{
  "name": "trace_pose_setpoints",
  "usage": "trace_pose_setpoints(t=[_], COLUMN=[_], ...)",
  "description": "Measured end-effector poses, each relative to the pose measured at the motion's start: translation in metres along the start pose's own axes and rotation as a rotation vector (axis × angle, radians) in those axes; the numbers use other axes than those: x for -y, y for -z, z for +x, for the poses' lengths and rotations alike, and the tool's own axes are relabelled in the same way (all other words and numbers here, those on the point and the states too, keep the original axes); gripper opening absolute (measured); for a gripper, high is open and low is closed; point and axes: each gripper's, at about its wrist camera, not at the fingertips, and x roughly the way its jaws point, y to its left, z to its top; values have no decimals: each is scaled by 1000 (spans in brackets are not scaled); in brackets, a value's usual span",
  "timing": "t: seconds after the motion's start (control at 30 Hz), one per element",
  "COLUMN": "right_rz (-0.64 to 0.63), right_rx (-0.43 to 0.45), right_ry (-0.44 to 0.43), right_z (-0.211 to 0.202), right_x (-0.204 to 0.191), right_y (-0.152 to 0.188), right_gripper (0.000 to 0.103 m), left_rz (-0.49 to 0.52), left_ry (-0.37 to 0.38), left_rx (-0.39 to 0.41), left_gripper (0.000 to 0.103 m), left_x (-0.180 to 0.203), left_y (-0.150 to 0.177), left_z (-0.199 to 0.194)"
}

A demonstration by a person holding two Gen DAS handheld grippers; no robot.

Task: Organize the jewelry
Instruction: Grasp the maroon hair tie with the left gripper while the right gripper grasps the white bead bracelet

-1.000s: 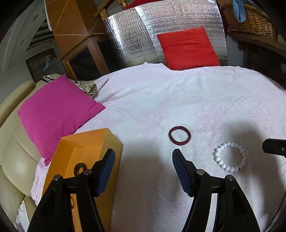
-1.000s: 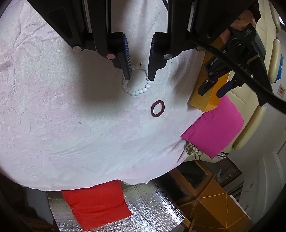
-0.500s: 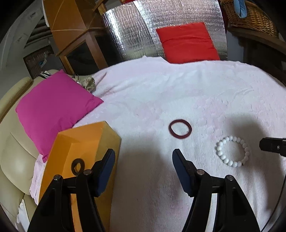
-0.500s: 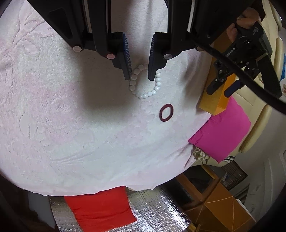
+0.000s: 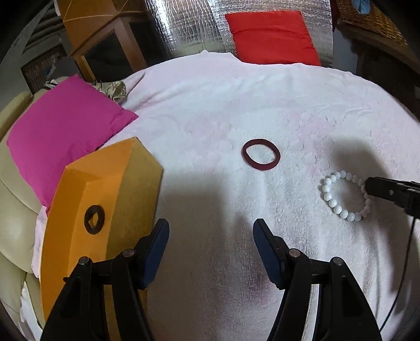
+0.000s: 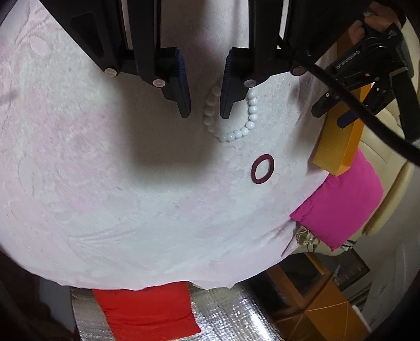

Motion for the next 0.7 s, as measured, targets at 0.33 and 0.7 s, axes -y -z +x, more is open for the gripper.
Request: trace_pose_setpoints(t=[0.33,0.7], right_rz=[-175,-115], right_rx=[11,29], right_ry=[134,141], right_z=[16,-24], right_x=[-21,15], right_y=[3,10], right_gripper=[10,10], left_rz=[-40,-146], left_ry=[38,167], left_rx=[-7,39], left_gripper=[67,67], left_x=[-3,8], left_y=[-5,-32], left_z=[9,32])
